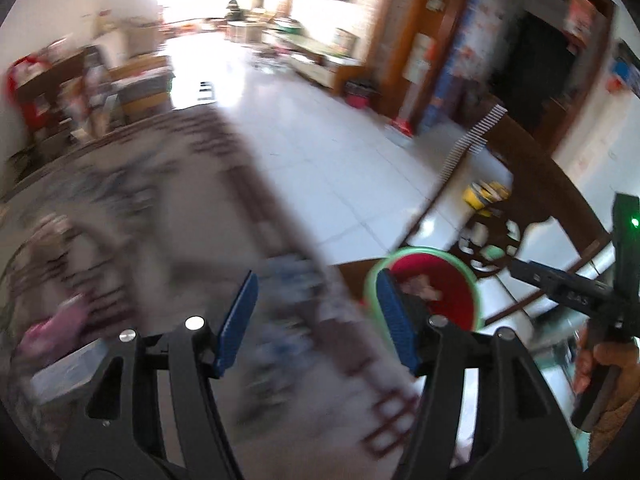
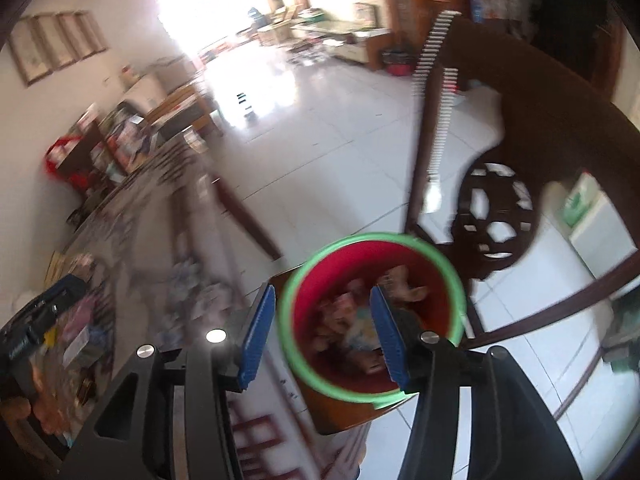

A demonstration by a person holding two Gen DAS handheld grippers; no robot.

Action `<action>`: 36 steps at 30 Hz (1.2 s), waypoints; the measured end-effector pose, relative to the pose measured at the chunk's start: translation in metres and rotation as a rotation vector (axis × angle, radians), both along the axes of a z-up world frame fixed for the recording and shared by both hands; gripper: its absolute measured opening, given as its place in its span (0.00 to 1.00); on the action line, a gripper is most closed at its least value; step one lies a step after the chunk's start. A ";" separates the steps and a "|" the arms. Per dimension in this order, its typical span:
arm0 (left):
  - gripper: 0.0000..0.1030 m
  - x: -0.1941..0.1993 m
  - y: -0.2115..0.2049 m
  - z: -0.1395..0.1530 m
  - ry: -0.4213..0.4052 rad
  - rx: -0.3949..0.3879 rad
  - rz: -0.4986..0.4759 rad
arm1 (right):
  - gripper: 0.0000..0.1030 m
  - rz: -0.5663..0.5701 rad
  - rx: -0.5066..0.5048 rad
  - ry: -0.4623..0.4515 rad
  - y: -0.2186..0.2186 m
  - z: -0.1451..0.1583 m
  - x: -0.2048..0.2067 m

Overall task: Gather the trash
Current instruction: 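Move both tools back over the table toward the white toothpaste box, then grasp the pink wrapper with the left tool while the right tool grasps the white toothpaste box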

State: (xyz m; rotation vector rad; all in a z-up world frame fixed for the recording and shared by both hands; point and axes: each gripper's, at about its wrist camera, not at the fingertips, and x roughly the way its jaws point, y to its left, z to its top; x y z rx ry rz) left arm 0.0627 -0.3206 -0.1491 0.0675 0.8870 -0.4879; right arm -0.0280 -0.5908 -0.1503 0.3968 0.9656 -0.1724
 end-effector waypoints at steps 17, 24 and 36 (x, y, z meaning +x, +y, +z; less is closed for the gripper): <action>0.57 -0.008 0.250 -0.002 0.020 0.022 0.399 | 0.48 0.743 -0.044 0.039 0.302 -0.003 0.094; 0.63 -0.003 0.312 -0.005 0.019 0.032 0.445 | 0.64 1.221 -0.257 0.126 0.429 -0.024 0.137; 0.65 0.029 0.374 -0.035 0.083 0.017 0.502 | 0.63 1.643 -0.455 0.424 0.519 -0.102 0.163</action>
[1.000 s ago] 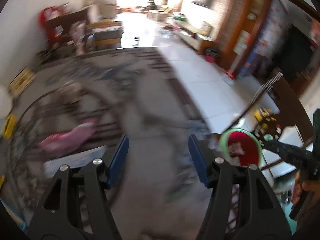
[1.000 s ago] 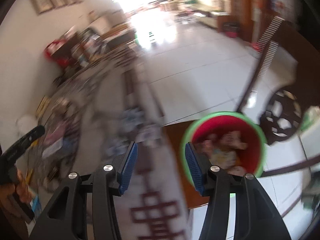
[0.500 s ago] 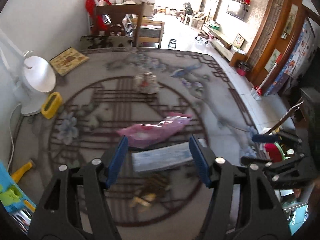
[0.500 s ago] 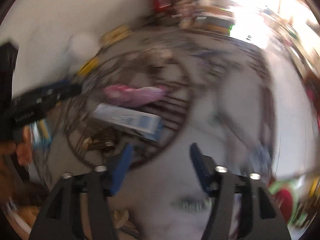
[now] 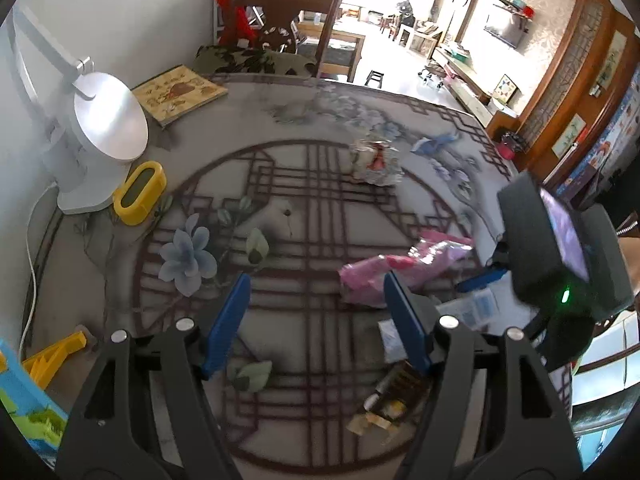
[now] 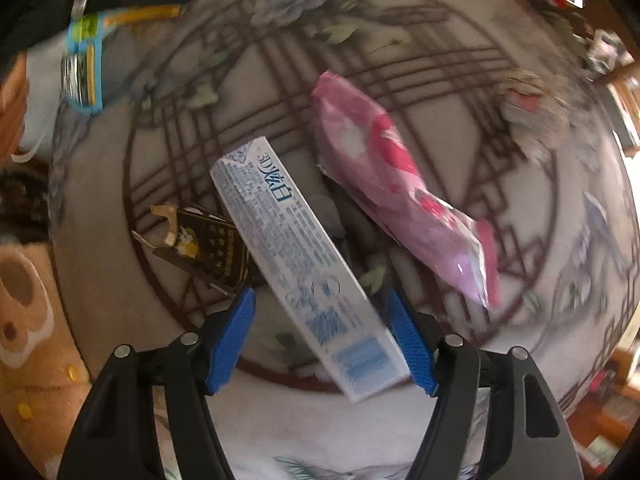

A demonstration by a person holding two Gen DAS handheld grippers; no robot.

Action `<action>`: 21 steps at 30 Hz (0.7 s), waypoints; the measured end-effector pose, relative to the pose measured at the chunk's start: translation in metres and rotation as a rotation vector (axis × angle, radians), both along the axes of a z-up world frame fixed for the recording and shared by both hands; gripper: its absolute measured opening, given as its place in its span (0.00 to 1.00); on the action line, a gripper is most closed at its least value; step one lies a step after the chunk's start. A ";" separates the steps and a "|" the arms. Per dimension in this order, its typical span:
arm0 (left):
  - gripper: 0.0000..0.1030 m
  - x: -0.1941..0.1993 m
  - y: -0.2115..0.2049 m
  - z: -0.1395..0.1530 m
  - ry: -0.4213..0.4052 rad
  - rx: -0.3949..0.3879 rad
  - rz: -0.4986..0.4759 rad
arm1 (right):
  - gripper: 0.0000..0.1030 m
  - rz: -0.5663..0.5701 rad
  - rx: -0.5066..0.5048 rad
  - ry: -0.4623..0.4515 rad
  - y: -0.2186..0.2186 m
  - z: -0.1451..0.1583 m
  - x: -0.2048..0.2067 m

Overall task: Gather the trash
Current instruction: 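Grasp the pink wrapper with the left tool while the right tool grasps the white toothpaste box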

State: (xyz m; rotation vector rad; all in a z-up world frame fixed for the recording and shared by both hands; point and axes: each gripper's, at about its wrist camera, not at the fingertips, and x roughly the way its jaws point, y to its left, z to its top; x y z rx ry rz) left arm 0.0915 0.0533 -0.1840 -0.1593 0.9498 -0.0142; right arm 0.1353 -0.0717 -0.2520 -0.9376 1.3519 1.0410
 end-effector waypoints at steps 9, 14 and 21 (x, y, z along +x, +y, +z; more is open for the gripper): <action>0.65 0.027 -0.011 -0.014 -0.001 -0.011 -0.044 | 0.41 -0.171 0.150 0.109 -0.052 0.006 -0.006; 0.71 0.043 -0.036 -0.027 0.016 0.020 -0.194 | 0.41 -0.511 0.329 0.186 -0.125 0.028 -0.008; 0.73 0.068 -0.080 -0.065 0.106 0.120 -0.409 | 0.41 -1.017 0.558 0.157 -0.210 0.047 -0.041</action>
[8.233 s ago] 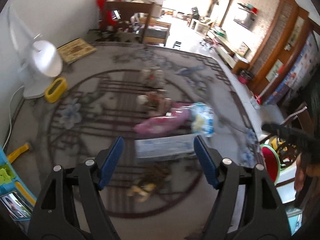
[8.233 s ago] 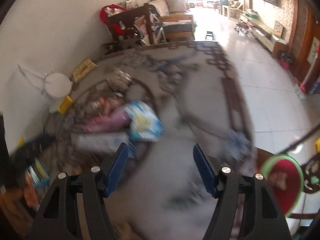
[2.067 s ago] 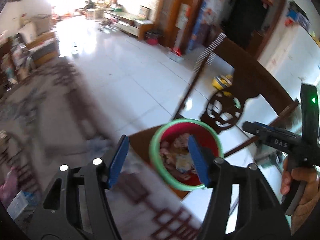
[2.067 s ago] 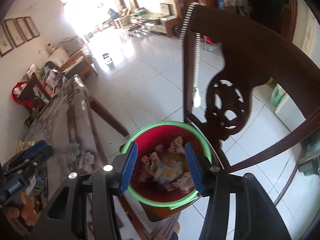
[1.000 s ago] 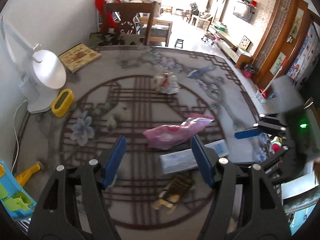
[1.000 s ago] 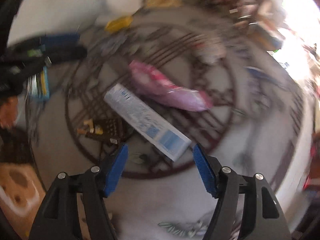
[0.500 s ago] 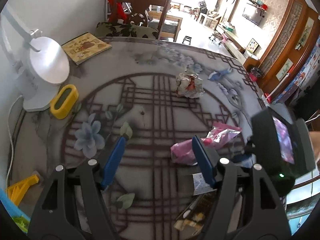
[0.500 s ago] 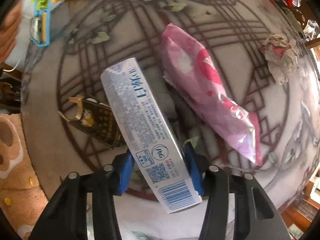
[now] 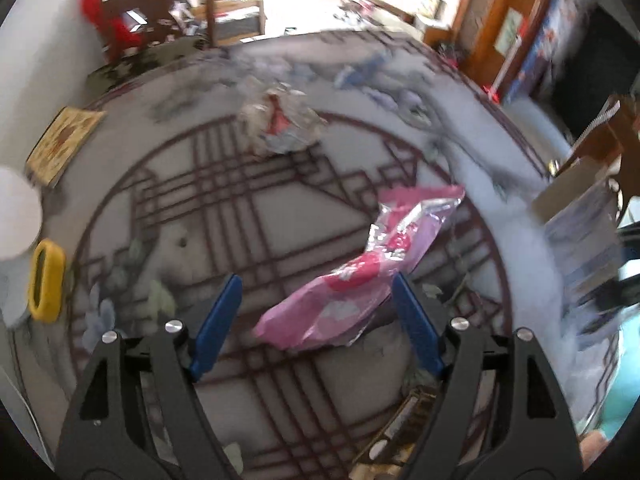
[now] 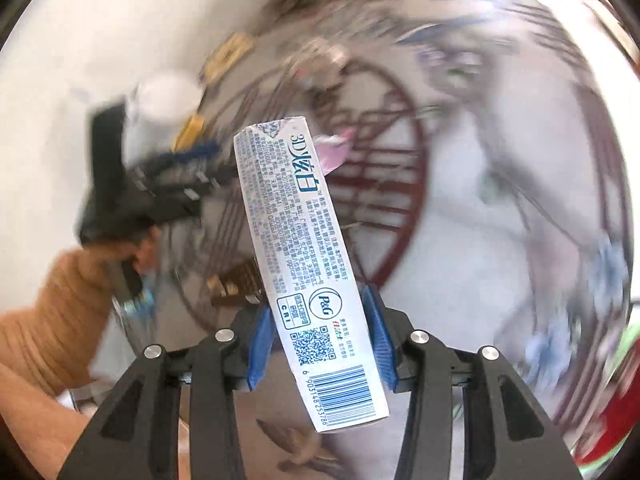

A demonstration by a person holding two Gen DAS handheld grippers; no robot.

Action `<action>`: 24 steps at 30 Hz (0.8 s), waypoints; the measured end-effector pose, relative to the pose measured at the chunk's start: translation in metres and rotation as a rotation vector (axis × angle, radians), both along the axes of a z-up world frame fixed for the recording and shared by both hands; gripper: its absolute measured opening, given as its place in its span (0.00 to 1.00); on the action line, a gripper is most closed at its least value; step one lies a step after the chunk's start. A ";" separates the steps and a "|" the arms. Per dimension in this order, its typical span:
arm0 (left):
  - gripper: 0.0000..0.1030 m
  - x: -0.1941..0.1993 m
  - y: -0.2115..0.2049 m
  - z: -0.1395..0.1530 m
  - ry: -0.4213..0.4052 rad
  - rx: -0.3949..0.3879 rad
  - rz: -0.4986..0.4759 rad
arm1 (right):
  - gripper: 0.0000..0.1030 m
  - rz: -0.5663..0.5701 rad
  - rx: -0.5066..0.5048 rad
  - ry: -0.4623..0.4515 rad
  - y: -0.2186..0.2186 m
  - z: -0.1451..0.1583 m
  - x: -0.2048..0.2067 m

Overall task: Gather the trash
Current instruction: 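Grasp the pink wrapper with the left tool while the right tool grasps the white toothpaste box, then lift the pink wrapper and toothpaste box and carry them over the red bucket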

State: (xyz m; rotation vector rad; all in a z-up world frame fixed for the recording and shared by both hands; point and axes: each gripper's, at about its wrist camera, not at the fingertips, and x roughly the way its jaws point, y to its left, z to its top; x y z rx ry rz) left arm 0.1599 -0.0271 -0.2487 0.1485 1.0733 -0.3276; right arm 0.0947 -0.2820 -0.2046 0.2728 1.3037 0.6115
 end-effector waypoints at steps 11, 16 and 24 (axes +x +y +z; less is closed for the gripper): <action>0.45 0.011 -0.012 -0.017 0.083 -0.073 0.017 | 0.41 -0.187 0.107 0.016 0.005 0.003 -0.036; 0.40 -0.006 -0.005 0.002 0.030 -0.100 0.101 | 0.41 -0.228 0.117 -0.009 0.006 0.012 -0.044; 0.40 -0.059 -0.012 0.054 -0.067 -0.160 0.150 | 0.41 -0.257 0.085 -0.094 0.003 0.036 -0.061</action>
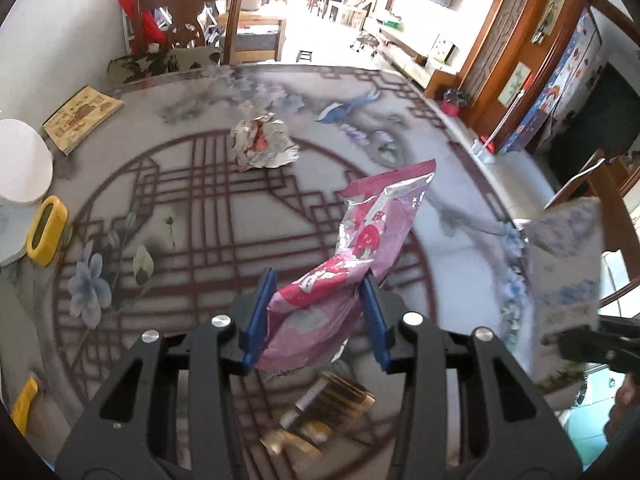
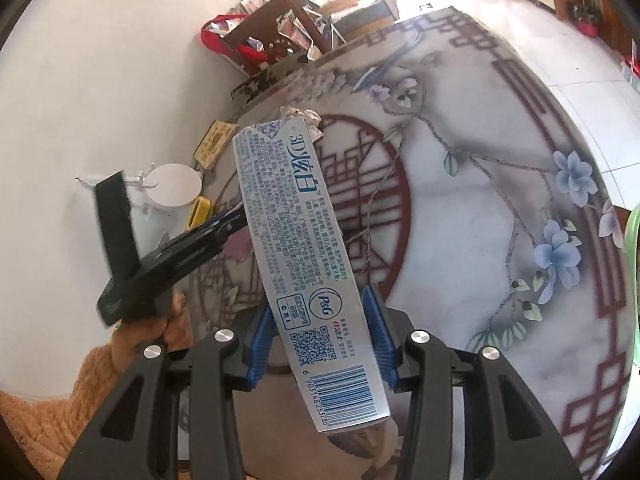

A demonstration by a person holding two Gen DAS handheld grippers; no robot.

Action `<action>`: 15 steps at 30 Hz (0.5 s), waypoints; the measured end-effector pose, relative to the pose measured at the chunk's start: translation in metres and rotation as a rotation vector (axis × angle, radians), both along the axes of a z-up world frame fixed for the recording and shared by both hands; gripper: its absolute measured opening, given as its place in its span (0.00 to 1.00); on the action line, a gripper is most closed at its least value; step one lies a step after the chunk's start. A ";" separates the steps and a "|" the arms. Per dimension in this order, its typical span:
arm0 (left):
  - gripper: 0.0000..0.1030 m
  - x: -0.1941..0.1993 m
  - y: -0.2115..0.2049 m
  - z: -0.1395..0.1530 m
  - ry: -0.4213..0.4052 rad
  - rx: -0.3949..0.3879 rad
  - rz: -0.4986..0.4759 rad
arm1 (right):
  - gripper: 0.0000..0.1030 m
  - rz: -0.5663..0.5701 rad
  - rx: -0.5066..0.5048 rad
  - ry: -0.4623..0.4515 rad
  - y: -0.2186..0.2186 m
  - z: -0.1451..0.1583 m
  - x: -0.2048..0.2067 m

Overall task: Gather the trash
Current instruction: 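Lift the pink wrapper and toothpaste box and carry them over the red bucket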

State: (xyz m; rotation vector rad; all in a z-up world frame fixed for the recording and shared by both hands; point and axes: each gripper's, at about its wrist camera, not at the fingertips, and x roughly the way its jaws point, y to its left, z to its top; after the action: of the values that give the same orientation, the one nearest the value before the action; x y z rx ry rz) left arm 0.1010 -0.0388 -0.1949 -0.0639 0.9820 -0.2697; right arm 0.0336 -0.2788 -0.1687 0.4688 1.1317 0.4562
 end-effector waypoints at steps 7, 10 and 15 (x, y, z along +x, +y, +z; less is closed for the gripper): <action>0.40 -0.034 -0.020 0.031 -0.053 -0.028 -0.006 | 0.41 -0.009 0.010 -0.029 -0.005 0.010 -0.017; 0.40 -0.041 -0.026 0.041 -0.077 -0.027 -0.003 | 0.41 -0.019 -0.008 -0.045 -0.008 0.015 -0.024; 0.40 -0.048 -0.037 0.055 -0.102 -0.017 -0.001 | 0.41 -0.039 -0.031 -0.072 -0.014 0.021 -0.030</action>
State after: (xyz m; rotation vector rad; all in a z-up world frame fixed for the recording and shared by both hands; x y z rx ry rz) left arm 0.0529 -0.0762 -0.1396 -0.0642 0.8781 -0.2796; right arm 0.0031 -0.2926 -0.1476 0.4433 1.0569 0.4184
